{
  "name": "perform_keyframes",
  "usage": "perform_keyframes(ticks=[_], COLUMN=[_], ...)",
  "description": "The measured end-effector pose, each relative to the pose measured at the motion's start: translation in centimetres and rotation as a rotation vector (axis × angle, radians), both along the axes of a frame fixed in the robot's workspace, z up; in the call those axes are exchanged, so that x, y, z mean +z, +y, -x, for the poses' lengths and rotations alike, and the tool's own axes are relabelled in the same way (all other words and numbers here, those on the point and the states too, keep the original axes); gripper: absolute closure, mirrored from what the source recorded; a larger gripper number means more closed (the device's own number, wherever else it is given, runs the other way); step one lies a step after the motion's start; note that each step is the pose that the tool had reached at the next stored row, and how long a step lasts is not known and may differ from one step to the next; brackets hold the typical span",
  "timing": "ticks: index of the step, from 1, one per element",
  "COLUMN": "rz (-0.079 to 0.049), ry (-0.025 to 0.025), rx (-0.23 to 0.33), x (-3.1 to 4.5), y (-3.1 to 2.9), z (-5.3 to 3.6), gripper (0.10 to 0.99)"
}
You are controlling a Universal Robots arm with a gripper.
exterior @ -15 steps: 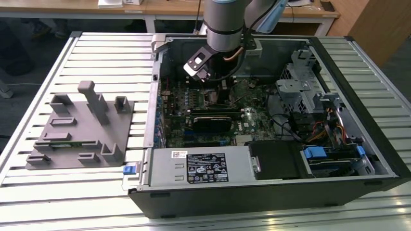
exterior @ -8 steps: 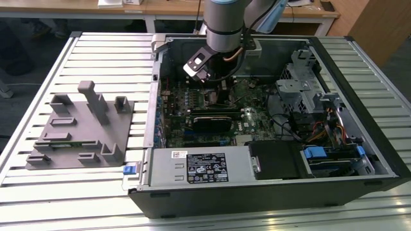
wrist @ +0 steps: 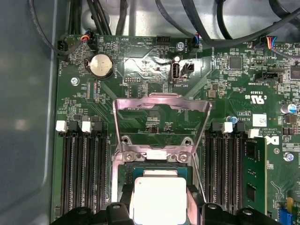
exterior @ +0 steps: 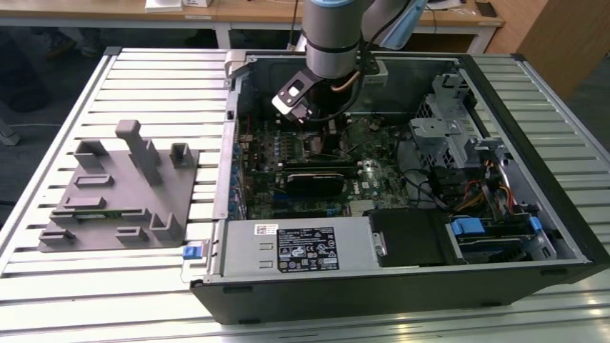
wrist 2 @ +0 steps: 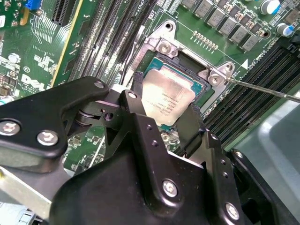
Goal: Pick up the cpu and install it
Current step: 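Place the cpu into insertion slot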
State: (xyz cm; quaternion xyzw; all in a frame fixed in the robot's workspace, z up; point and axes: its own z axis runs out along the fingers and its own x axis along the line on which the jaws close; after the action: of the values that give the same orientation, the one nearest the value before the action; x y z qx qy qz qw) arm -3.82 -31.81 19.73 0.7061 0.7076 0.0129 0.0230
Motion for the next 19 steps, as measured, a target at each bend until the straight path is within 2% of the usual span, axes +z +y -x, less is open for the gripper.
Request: perform_keyframes(ticks=[14,16,17,19], rz=[0.0,0.0,0.0,0.0], ry=[-0.0001,-0.0002,-0.0001,0.0], rx=[0.0,0.0,0.0,0.0], x=[-0.29,-0.3,-0.3,-0.3], y=[0.09,0.09,0.09,0.09], z=[0.0,0.0,0.0,0.0], gripper=[0.553,0.537,0.475,0.475])
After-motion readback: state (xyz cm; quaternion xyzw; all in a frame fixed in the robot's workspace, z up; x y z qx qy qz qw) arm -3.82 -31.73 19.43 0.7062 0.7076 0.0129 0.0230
